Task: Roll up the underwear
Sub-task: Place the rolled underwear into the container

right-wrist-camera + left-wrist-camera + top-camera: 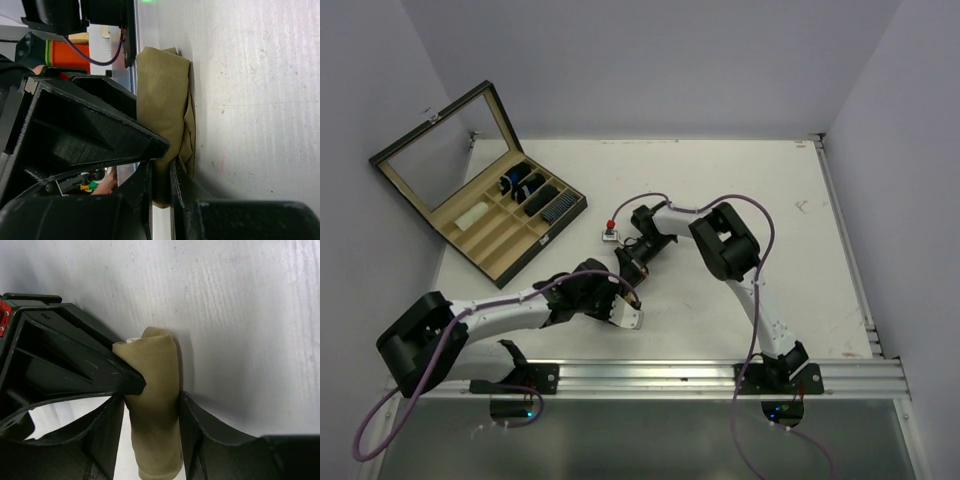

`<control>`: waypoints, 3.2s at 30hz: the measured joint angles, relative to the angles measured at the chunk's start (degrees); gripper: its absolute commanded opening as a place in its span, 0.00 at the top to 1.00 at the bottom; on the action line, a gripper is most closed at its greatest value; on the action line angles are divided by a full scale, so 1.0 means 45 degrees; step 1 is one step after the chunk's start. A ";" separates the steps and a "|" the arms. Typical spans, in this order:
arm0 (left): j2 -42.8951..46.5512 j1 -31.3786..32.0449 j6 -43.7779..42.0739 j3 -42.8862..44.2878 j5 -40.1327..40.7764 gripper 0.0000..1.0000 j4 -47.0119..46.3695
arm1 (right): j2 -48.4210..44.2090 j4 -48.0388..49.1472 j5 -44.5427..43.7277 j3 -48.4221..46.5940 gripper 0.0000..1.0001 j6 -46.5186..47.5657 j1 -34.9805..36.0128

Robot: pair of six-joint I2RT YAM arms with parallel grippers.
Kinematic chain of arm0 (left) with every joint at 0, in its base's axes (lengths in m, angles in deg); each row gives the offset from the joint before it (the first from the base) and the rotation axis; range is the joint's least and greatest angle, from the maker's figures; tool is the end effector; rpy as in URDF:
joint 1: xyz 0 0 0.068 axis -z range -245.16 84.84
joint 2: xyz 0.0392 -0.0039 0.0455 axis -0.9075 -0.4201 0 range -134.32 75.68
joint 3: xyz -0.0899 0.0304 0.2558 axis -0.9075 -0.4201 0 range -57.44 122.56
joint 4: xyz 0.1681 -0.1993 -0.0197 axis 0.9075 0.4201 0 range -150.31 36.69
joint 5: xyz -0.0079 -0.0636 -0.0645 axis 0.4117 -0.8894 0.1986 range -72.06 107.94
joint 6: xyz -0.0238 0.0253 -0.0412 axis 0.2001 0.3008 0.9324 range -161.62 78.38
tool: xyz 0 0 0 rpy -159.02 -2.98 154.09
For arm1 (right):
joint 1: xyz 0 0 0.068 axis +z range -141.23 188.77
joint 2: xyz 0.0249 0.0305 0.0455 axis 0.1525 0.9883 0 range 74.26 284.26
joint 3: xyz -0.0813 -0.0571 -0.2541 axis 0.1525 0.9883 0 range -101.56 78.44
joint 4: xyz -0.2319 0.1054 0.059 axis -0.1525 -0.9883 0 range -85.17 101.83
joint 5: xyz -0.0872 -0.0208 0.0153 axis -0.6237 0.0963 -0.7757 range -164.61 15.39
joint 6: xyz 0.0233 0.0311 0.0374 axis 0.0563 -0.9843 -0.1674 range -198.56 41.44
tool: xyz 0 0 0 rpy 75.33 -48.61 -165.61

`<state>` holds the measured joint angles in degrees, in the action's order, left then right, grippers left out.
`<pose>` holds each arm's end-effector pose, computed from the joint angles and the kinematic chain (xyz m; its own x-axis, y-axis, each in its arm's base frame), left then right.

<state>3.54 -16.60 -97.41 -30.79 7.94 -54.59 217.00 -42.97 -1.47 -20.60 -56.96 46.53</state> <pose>0.1422 -0.1704 0.1471 0.3801 0.8001 -0.4641 0.8821 -0.1627 0.4421 0.3240 0.2941 0.0641 -0.7028 -0.6794 -0.2110 -0.3489 0.0707 0.9345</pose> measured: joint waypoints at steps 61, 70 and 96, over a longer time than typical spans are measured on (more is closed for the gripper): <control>-0.6353 -1.0433 0.5187 1.3124 -0.2268 1.00 0.7232 | -0.6669 -0.0194 -0.6708 0.1647 0.01 0.0126 -0.4906; -0.6373 -1.2284 0.4337 1.3104 -0.1234 1.00 0.6489 | -0.6669 -0.0194 -0.6713 0.1661 0.01 0.0121 -0.4906; -0.6091 -1.5096 0.0627 0.8160 -0.0384 1.00 0.2035 | -0.6295 -0.0204 -0.6713 0.1661 0.01 0.0126 -0.4906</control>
<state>-23.87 -84.54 -94.59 5.93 6.21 -45.43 188.67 -43.89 -31.68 -13.13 -56.39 24.46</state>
